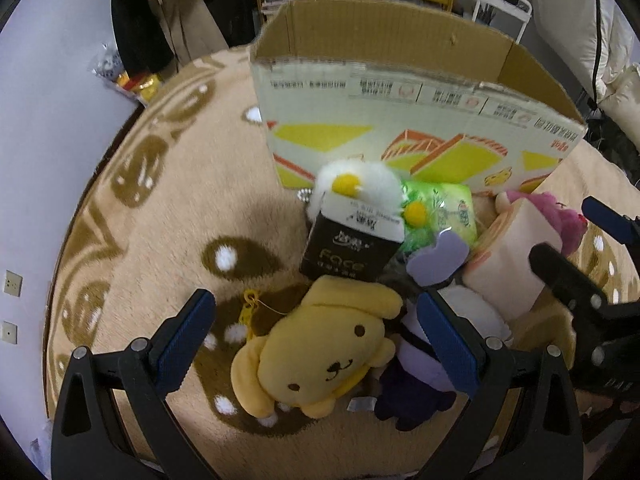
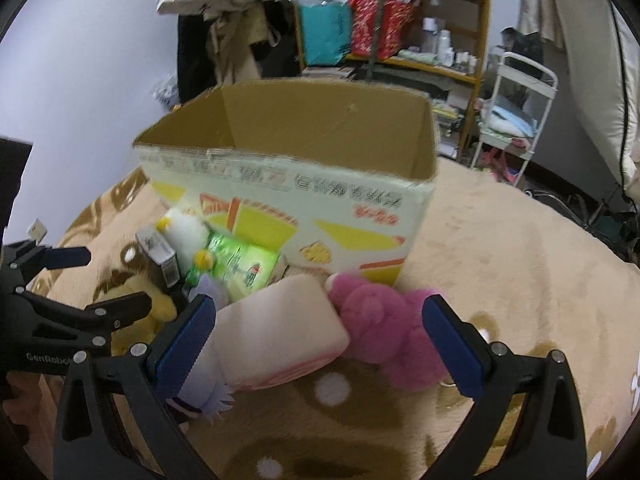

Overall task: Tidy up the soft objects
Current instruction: 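Grasp the yellow dog plush with left tool while right tool grasps pink roll cushion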

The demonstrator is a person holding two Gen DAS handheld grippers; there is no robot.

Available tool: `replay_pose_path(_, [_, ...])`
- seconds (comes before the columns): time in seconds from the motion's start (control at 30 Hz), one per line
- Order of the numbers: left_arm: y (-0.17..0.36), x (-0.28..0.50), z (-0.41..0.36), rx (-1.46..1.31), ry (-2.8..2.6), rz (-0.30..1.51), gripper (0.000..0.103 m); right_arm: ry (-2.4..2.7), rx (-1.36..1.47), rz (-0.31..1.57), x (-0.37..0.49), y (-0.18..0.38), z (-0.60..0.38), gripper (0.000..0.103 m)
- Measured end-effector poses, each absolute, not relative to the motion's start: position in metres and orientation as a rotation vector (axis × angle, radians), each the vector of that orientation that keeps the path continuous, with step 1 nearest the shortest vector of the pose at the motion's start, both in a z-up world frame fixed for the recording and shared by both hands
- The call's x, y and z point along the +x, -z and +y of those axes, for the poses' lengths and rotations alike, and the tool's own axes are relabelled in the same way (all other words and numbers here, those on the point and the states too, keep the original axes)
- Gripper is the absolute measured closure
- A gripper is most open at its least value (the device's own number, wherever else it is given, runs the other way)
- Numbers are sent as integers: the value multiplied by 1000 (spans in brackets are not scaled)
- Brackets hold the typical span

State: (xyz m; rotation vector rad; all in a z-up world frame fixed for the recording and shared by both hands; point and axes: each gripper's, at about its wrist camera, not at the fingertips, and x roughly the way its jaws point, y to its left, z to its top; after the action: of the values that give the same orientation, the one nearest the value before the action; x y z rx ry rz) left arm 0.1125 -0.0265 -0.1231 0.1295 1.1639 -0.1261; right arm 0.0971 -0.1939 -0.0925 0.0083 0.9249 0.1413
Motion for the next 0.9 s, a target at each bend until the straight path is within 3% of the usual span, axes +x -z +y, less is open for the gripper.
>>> replay_pose_path(0.5, [166,137,-25,102,117,1330,3,-183,-28,988,107,120,-181,2])
replay_pose_path(0.67, [173,143,-21,64,117,1353,4,-201,-13,975,104,115,-182,7])
replay_pose_path(0.9, [185,141,-20,86,86,1374,13,-193,-43,990,105,119,-180,18])
